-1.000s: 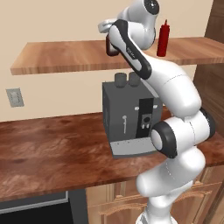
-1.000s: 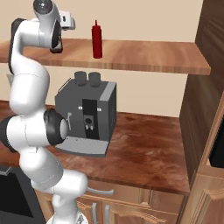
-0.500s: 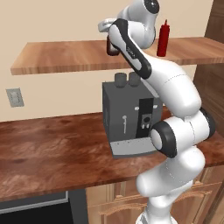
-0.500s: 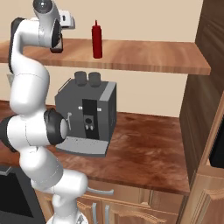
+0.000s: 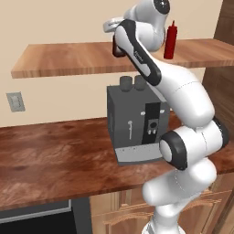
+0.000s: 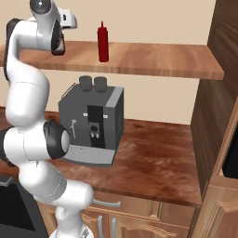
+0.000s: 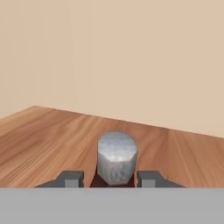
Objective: Take 2 condiments from the cabinet and move them on the counter near the stove.Make sure the condiments are lined up with each other, next to each other.
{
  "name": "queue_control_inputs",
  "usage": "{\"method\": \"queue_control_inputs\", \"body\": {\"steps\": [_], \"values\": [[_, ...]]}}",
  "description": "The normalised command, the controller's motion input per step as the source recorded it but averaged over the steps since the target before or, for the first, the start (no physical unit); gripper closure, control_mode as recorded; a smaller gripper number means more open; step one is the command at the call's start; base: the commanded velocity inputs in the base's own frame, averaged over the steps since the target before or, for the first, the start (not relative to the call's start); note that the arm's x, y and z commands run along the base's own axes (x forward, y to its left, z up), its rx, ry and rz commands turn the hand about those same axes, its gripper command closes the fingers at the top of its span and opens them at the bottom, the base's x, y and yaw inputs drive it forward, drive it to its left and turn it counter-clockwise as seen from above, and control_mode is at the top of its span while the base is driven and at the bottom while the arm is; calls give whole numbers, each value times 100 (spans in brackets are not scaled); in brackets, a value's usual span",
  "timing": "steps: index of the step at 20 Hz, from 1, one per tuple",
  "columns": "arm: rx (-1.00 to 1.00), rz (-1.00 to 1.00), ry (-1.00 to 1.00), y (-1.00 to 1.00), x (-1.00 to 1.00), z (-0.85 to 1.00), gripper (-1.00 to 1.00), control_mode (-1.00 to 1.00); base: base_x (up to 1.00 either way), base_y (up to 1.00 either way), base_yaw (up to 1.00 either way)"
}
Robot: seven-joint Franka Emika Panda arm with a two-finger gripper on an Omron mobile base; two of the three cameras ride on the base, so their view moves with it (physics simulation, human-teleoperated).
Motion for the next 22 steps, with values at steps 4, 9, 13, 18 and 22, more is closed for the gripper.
{"method": "queue_control_inputs", "body": {"steps": [4,9,13,18,22], "values": [[0,0,-21,0,-89,18,100,-100,0,0,0],[0,-2,-9,-20,-100,6,100,-100,0,0,0],[0,-9,-7,-48,-100,1,100,-100,0,0,0],[0,-9,-7,-43,-100,0,100,-100,0,0,0],[0,-9,-14,-16,-97,0,100,-100,0,0,0]]}}
